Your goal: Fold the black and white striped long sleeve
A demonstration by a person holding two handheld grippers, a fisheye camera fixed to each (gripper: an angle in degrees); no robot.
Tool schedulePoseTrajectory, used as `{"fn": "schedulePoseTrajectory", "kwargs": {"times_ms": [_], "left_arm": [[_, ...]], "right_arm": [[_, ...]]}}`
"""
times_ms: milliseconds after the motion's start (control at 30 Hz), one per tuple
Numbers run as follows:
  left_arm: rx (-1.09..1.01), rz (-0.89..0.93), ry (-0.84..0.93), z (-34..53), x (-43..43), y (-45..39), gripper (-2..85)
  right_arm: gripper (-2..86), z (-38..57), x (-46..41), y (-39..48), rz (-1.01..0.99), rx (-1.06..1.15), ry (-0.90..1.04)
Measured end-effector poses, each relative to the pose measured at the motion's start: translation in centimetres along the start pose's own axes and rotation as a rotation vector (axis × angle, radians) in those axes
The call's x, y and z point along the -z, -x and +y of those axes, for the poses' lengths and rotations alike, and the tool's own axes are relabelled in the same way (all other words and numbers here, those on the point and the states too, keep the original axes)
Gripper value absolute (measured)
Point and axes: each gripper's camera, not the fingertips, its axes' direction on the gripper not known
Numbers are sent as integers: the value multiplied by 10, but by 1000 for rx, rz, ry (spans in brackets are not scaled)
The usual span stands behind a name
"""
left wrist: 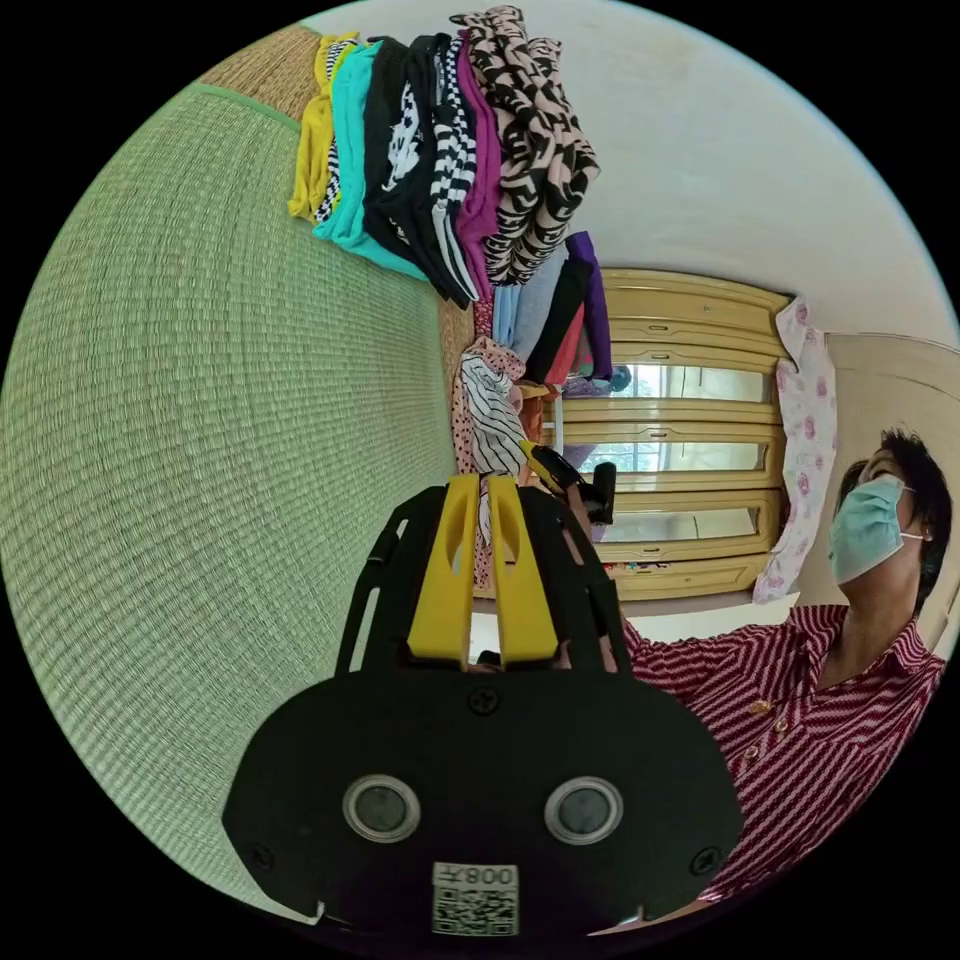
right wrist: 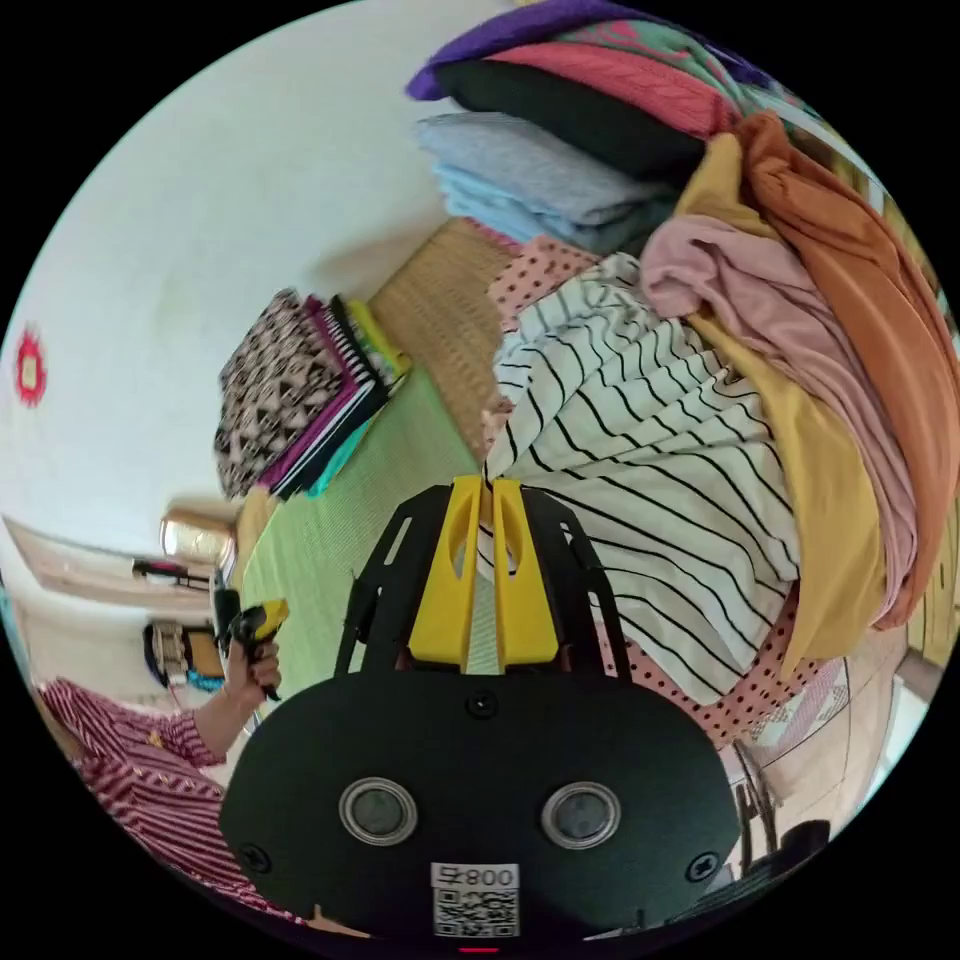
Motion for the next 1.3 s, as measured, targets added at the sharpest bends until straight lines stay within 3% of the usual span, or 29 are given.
{"fn": "schedulePoseTrajectory", "kwargs": {"times_ms": [133, 367, 567, 633, 800, 967, 1067, 1300], "left_arm": [[-30, 1, -8, 20, 31, -5, 27], [-48, -1, -17, 73, 100, -1, 61], [-59, -209, 22, 130, 156, 16, 80], [-58, -269, 46, 150, 167, 26, 82], [-61, -282, 98, 214, 178, 47, 84], [-128, -213, -24, 288, 203, 22, 84], [-110, -207, -56, 354, 221, 1, 84], [70, -211, -110, 468, 264, 9, 82]], "right_arm": [[21, 65, -10, 73, -47, 165, 68], [25, 166, -86, 162, -323, 338, 278], [53, 241, -225, 187, -423, 397, 586], [68, 251, -231, 181, -442, 401, 581], [76, 231, -196, 125, -402, 407, 402], [92, 191, -143, 12, -170, 331, 144], [112, 176, -125, -57, -44, 219, 96], [128, 130, -128, -193, -177, -56, 80]]}}
